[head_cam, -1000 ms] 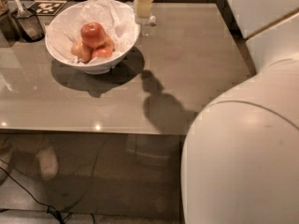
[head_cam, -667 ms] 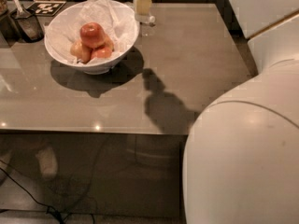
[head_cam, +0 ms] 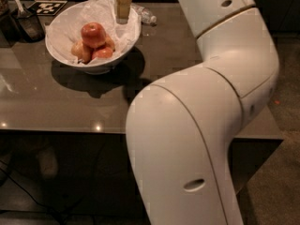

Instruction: Pick apple from white bowl

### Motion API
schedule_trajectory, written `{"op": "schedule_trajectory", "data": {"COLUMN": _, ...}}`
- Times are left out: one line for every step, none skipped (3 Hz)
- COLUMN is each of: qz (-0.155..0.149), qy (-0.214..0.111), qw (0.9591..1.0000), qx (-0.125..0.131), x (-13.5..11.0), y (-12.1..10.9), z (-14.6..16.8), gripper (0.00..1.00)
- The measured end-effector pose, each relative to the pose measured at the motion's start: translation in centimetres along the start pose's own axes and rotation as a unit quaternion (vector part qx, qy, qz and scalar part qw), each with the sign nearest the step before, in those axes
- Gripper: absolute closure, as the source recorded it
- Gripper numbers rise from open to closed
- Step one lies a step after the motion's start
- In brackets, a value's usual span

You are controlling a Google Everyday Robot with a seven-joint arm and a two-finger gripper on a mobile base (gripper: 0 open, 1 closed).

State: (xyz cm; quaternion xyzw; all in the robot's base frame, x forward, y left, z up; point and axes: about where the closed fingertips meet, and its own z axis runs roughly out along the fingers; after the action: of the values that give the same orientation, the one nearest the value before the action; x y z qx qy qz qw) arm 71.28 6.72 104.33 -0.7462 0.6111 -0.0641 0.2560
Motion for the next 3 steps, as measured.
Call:
{"op": "schedule_trajectory", "data": {"qz": 0.001, "qy": -0.007, "qw": 0.9998, "qx": 0.017, "x": -0.3, "y": -1.0, "z": 0.3, "gripper": 0.0}}
{"op": "schedule_trajectory", "data": {"qz": -0.006, "qy": -0.006, "qw": 1.0, "qx": -0.004, "x": -0.8, "y": -0.6, "z": 2.2, "gripper": 0.0}}
{"op": "schedule_trajectory", "data": {"qz": -0.038, "qy": -0.013, "qw": 0.9986, "qx": -0.036, "x": -2.9, "y": -0.1, "z": 5.8, "gripper": 0.0}}
